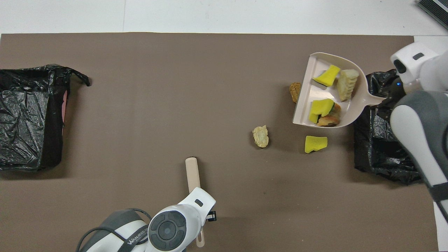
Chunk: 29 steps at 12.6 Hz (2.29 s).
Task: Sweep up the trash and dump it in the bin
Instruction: 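Carry the loaded dustpan with the right gripper over the nearby bin, then tip the dustpan into the bin with the right gripper while the left gripper withdraws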
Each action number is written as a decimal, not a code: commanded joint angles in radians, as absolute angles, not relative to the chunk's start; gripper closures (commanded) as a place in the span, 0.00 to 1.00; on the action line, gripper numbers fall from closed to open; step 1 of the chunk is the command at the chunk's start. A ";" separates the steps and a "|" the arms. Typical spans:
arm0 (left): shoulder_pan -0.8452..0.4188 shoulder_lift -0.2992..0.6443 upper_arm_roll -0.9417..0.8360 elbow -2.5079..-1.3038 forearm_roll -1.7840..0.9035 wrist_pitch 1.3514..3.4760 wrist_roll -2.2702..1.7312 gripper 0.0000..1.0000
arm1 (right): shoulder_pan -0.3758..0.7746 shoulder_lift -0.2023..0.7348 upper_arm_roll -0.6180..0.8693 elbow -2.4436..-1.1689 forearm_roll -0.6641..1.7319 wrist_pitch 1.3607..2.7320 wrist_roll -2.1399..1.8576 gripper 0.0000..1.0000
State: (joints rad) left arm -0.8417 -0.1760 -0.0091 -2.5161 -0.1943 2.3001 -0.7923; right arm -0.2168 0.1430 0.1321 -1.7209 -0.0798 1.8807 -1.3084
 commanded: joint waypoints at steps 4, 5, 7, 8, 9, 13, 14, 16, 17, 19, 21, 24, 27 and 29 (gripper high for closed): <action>-0.681 -0.080 -0.002 -2.315 -0.192 2.158 -0.678 0.00 | -0.454 0.092 0.141 -1.781 -0.074 1.891 -1.555 1.00; -0.640 -0.060 -0.002 -2.286 -0.186 2.157 -0.648 0.00 | -0.481 0.089 0.140 -1.781 -0.081 1.897 -1.578 1.00; -0.573 -0.008 0.002 -2.217 -0.158 2.152 -0.577 0.00 | -0.521 0.089 0.140 -1.779 -0.142 1.914 -1.591 1.00; -0.521 0.023 0.002 -2.173 -0.131 2.149 -0.536 0.00 | -0.532 0.089 0.140 -1.779 -0.185 1.919 -1.589 1.00; -0.484 0.049 0.002 -2.134 -0.111 2.137 -0.496 0.00 | -0.535 0.089 0.140 -1.779 -0.214 1.916 -1.585 1.00; -0.287 0.107 0.002 -1.985 -0.084 2.088 -0.240 0.00 | -0.540 0.087 0.135 -1.778 -0.343 1.905 -1.571 1.00; -0.249 0.123 0.002 -1.944 -0.084 2.079 -0.215 0.00 | -0.535 0.087 0.137 -1.779 -0.391 1.905 -1.553 1.00; -0.206 0.181 0.002 -1.821 -0.020 2.007 -0.163 0.00 | -0.528 0.086 0.140 -1.782 -0.471 1.901 -1.513 1.00; -0.187 0.202 0.002 -1.766 -0.003 1.972 -0.132 0.00 | -0.517 0.086 0.140 -1.782 -0.491 1.898 -1.509 1.00; -0.137 0.204 -0.002 -1.705 -0.003 1.950 -0.054 0.00 | -0.515 0.080 0.140 -1.784 -0.500 1.869 -1.497 1.00; -0.104 0.199 0.002 -1.628 -0.002 1.857 0.029 0.00 | -0.505 0.078 0.140 -1.782 -0.535 1.842 -1.493 1.00; -0.072 0.193 0.005 -1.542 -0.012 1.740 0.103 0.00 | -0.512 0.063 0.138 -1.779 -0.541 1.822 -1.491 1.00; -0.075 0.190 0.002 -1.473 -0.020 1.658 0.097 0.00 | -0.506 0.063 0.138 -1.778 -0.571 1.822 -1.471 1.00; -0.072 0.176 0.006 -1.473 -0.017 1.655 0.103 0.00 | -0.512 0.058 0.135 -1.776 -0.583 1.816 -1.473 1.00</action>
